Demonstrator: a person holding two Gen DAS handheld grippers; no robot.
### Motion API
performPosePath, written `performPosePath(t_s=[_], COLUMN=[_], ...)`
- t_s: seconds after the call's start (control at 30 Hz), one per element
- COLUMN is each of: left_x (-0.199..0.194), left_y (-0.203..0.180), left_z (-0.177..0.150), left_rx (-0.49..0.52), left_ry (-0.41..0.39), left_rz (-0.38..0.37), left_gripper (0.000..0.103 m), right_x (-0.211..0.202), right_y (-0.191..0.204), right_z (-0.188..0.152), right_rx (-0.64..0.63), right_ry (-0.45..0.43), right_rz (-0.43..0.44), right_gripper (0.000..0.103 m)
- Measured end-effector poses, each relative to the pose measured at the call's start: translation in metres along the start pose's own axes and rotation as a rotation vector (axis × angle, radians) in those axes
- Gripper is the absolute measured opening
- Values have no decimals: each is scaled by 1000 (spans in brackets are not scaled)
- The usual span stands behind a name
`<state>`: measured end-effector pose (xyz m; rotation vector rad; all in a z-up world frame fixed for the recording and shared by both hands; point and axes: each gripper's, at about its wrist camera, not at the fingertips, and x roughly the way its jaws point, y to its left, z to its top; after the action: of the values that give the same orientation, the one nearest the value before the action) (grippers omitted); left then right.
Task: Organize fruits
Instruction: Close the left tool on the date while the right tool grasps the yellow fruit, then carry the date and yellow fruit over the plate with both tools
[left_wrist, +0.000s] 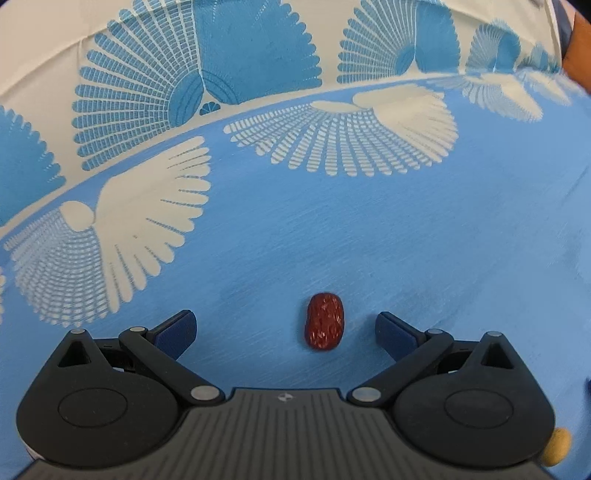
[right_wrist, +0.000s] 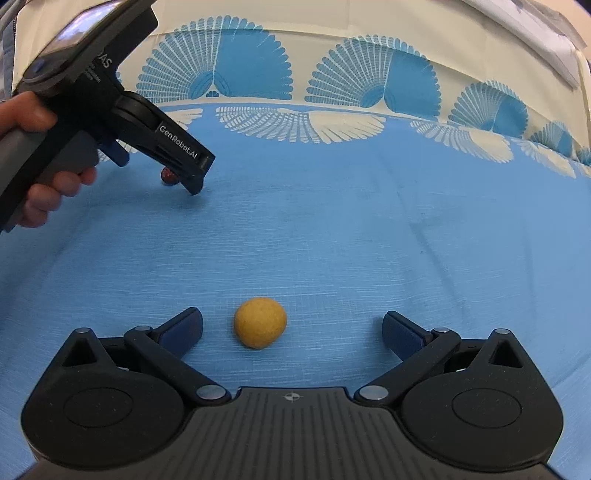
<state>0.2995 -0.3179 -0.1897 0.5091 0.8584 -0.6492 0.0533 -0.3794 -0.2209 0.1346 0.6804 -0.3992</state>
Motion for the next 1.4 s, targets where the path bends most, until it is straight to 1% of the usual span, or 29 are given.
performPosePath(t_s=[0.07, 0.13, 0.17, 0.2, 0.23, 0.27, 0.3, 0.33, 0.37, 0.4, 0.5, 0.6, 0.67, 0.77, 0.83, 1.0, 1.17, 1.27, 1.4], left_x=[2, 1, -3, -8, -13, -16, -21, -27, -34, -42, -78, -125, -162, -214, -247, -316, -368, -394, -421], left_y=[4, 6, 5, 2, -3, -7, -10, -13, -15, -16, -14, -10, -7, -3, 3, 19, 30, 31, 29], left_z=[0, 0, -1, 0, 1, 3, 3, 2, 2, 0, -11, -34, -55, -90, -114, -177, -236, -267, -300], left_rx=[-32, -46, -47, -40, -13, 10, 17, 23, 34, 37, 2, -39, -55, -70, -91, -165, -236, -260, -295], left_ry=[11, 9, 4, -10, -18, -10, -14, -22, -22, -23, -21, -11, -8, -27, -29, -25, -5, -21, -40], left_rz=[-21, -44, -69, -77, -86, -88, -82, -75, -64, -55, -41, -25, -13, -21, -19, 58, 116, 142, 169], left_gripper=[103, 95, 82, 51, 30, 23, 23, 23, 23, 23, 23, 23, 23, 23, 23, 23, 23, 23, 23], right_x=[1, 1, -1, -2, -3, -7, -12, -16, -16, -17, -25, -49, -73, -117, -147, -217, -267, -290, -315], right_y=[1, 0, 1, 1, 0, 2, 5, 8, 11, 10, 6, 3, 4, 12, 21, 49, 83, 101, 118], right_z=[0, 1, 1, 1, 3, 3, 4, 6, 7, 8, 13, 25, 35, 41, 41, 29, 11, -1, -18], right_rx=[-1, 2, 4, 8, 13, 16, 3, -22, -40, -31, -18, 13, 14, -10, -27, -71, -85, -110, -168], right_ry=[0, 3, 4, 7, 9, 6, -14, -20, -17, -16, -17, -63, -105, -149, -155, -145, -104, -77, -65], right_rz=[-6, -8, -11, -9, -5, 7, 8, 13, 2, 4, -8, -8, 11, 66, 122, 267, 388, 447, 486], right_gripper=[102, 102, 102, 101, 97, 77, 35, 28, 28, 28, 28, 28, 28, 28, 28, 28, 28, 28, 28])
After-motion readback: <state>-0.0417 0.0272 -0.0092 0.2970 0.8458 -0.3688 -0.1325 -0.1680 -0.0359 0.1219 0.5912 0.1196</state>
